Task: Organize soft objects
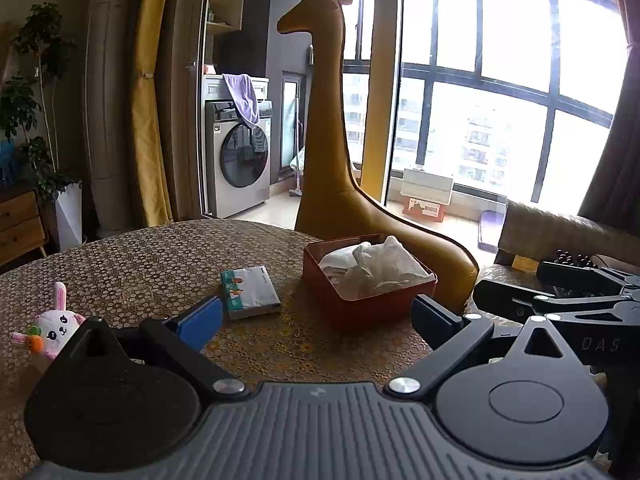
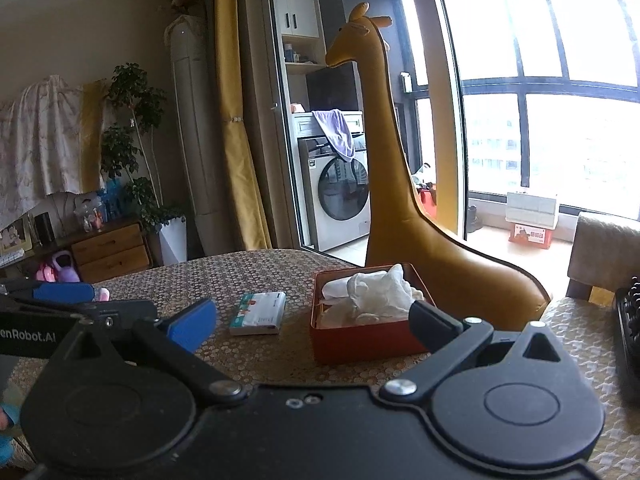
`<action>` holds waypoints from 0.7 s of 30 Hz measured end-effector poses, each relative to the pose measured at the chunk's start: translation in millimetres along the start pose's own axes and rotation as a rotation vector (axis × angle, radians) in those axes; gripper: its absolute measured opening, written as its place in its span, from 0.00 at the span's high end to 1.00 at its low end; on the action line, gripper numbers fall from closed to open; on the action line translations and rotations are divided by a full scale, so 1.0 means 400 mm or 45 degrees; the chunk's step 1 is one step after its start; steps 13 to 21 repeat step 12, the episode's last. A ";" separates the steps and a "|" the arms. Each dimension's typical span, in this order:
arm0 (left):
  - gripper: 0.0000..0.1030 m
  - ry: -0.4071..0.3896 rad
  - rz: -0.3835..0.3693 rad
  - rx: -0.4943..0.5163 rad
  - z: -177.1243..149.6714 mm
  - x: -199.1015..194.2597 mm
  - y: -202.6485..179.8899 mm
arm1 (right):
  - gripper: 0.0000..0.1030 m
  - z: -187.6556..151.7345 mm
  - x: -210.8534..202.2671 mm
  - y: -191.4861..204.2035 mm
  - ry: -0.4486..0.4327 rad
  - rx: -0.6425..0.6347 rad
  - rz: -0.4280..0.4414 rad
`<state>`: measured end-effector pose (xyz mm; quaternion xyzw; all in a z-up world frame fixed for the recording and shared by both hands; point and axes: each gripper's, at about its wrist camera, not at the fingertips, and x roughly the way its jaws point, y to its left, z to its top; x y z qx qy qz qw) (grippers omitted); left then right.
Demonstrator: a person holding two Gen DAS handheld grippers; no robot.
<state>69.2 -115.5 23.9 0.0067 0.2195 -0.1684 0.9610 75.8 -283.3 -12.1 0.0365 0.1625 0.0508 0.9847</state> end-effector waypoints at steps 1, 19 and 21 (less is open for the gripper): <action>0.02 0.004 0.002 -0.001 -0.001 0.000 0.001 | 0.00 -0.001 0.000 0.001 0.002 0.000 0.001; 0.02 0.020 -0.004 -0.034 -0.005 0.002 0.015 | 0.00 0.002 0.009 0.006 0.020 -0.002 0.012; 0.02 0.020 -0.004 -0.034 -0.005 0.002 0.015 | 0.00 0.002 0.009 0.006 0.020 -0.002 0.012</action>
